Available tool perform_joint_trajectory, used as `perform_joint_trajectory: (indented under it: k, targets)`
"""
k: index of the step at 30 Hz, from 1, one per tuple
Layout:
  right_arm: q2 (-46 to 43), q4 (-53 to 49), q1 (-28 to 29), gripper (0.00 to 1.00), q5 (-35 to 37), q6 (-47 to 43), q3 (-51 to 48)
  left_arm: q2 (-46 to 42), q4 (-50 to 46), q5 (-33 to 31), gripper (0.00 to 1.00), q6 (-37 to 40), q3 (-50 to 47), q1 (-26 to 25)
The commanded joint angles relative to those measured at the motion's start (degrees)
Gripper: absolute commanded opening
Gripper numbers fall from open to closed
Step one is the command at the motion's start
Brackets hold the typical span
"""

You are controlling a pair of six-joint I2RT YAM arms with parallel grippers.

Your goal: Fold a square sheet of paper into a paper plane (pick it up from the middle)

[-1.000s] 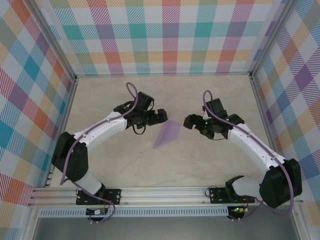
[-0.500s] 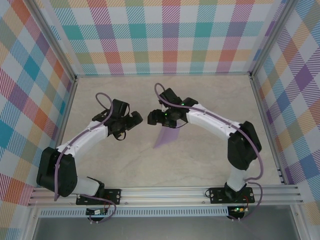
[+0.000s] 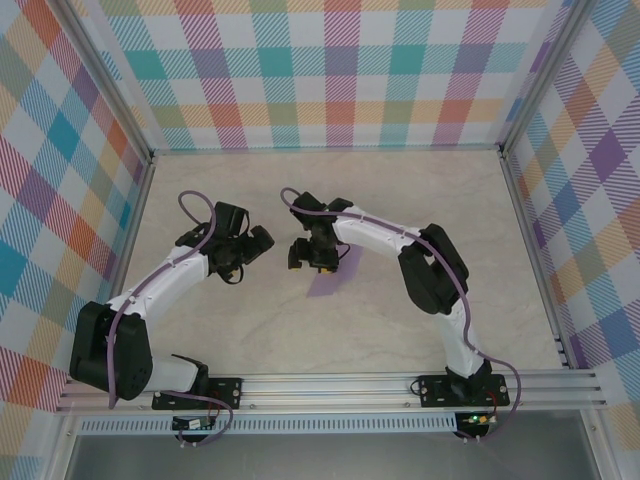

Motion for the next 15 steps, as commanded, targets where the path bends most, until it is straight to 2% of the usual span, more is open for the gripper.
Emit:
perform_joint_trajectory:
  k: [1, 15]
  targets:
    - [1.0, -1.8, 0.1, 0.68, -1.2, -0.6, 0.4, -0.4, -1.1, 0.1, 1.0, -0.3, -0.7, 0.7]
    - [-0.2, 1.9, 0.1, 0.68, -4.1, -11.1, -7.9, 1.0, -0.1, 2.6, 1.0, -0.3, -0.6, 0.6]
